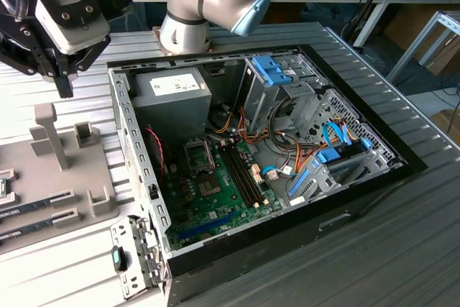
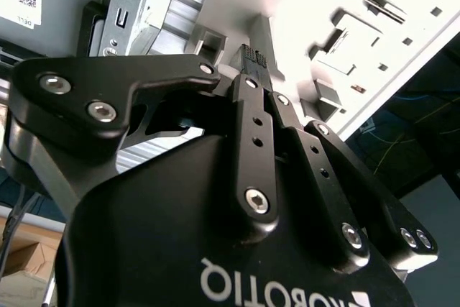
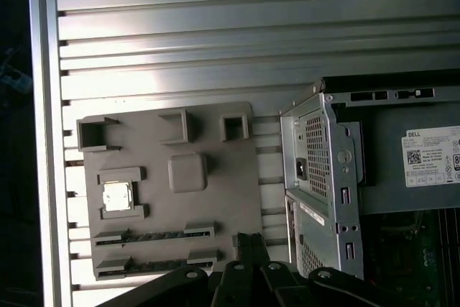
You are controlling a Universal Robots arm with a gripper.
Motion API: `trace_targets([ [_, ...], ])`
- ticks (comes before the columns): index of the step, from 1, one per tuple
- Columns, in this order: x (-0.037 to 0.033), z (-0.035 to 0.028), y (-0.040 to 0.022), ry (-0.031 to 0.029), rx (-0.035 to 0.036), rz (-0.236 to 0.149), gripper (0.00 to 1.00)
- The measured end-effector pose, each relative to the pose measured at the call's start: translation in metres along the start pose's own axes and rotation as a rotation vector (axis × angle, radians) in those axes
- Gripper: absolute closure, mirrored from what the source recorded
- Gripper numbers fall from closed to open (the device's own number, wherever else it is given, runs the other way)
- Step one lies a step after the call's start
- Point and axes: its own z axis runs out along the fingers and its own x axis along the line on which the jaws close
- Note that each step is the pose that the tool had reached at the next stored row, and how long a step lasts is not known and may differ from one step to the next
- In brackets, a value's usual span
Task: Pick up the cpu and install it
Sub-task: 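Reach for the cpu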
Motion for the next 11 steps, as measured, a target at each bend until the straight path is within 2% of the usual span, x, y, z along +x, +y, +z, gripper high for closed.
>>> trace_targets([
  [11,0.0084,0.0019,-0.0008,0.0000,0.0000,0.000,0.89],
])
